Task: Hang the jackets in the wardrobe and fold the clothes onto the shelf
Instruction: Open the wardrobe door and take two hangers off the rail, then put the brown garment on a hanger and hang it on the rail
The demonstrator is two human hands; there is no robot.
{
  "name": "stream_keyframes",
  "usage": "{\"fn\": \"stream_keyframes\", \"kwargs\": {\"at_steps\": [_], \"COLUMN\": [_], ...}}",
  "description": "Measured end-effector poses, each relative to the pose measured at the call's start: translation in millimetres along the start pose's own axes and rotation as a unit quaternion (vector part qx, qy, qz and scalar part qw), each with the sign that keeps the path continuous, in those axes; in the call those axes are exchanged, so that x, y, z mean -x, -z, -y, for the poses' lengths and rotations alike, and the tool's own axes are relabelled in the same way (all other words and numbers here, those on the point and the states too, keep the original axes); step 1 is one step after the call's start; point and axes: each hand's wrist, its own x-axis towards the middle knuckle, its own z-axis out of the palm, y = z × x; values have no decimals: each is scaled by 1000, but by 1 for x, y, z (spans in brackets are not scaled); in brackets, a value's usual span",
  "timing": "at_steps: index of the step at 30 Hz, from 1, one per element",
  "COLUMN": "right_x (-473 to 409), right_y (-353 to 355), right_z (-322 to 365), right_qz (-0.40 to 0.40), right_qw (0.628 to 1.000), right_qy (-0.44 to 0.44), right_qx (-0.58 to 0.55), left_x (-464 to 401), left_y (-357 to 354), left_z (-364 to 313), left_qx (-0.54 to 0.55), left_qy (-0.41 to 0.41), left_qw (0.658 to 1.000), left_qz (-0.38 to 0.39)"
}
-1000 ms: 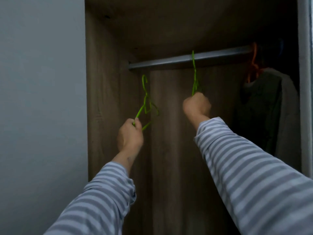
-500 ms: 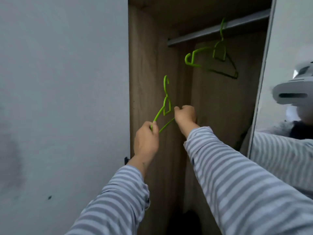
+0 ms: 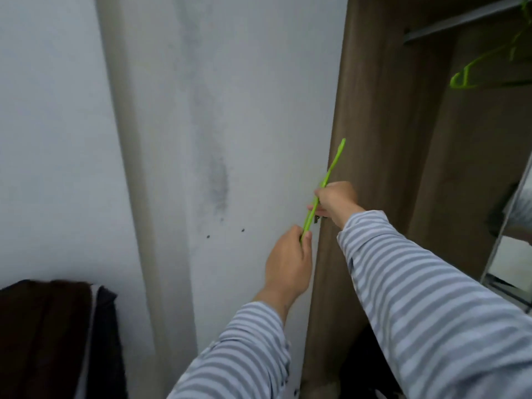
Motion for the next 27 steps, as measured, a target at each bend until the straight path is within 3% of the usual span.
{"fn": "stream_keyframes", "kwargs": {"at_steps": [5, 8, 13, 19, 23, 27], "right_x": [79, 125, 190, 250, 282, 303], "right_y": [-44, -68, -100, -151, -177, -197], "right_z": [2, -2, -13, -28, -33, -38], "right_qz": [29, 57, 94, 148, 214, 318], "right_qw": [999, 997, 990, 972, 936, 893], "right_qy": [-9, -7, 11, 56, 142, 222], "right_qx": [32, 59, 103, 173, 239, 229], "left_x": [55, 77, 92, 125, 134, 139], "left_y": [76, 125, 198, 260, 282, 300], "left_z": [21, 36, 67, 109, 125, 133], "left_qx": [65, 58, -62, -138, -169, -295], "left_qy": [38, 84, 130, 183, 208, 231], "left_qw": [997, 994, 982, 964, 953, 913], "left_qz": [11, -37, -125, -135, -143, -159]}}
